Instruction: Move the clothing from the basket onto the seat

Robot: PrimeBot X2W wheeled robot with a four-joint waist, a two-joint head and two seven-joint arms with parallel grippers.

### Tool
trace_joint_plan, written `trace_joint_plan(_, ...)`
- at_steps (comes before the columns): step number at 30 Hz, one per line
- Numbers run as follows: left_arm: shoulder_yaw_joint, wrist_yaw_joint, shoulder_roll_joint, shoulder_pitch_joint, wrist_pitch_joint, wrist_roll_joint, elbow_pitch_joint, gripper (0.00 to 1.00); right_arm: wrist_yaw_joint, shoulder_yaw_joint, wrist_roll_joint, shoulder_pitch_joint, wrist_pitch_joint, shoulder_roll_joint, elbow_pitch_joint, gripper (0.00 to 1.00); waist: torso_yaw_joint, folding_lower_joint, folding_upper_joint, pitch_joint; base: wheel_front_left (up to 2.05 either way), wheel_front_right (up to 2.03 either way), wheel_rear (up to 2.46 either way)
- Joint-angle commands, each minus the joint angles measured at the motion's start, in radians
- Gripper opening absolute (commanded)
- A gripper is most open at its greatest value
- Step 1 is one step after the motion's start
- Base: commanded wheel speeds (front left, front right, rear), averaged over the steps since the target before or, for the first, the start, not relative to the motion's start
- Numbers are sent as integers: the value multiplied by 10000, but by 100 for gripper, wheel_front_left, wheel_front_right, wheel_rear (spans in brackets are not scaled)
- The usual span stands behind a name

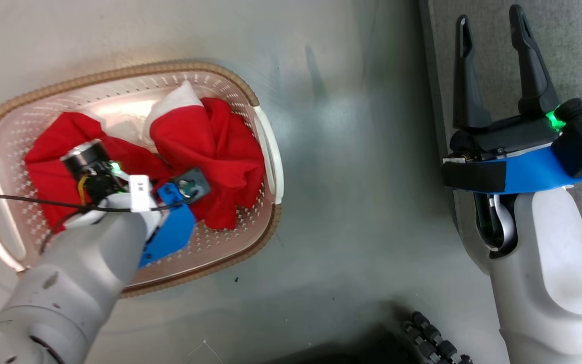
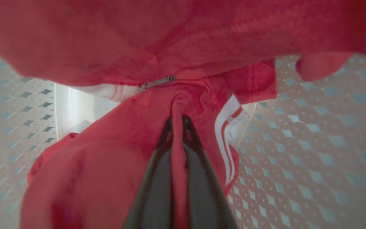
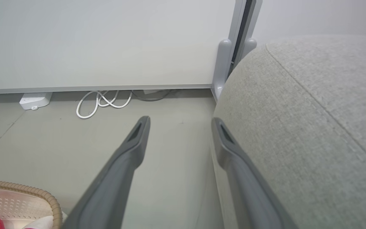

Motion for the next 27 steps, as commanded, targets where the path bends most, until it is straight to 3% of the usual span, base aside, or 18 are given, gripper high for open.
trace_joint_plan(1, -25, 15, -96, 136, -79, -74, 14, 0, -7, -44, -86, 143, -3, -22, 34, 100, 138, 0, 0, -249, 0, 0, 0)
trace_joint_plan(27, 769, 230, -998, 1649, -2968, -1814, -246, 0, -7, -375, -260, 2032, -3, -387, 676, 100, 1571, 0, 0, -4128, 0, 0, 0)
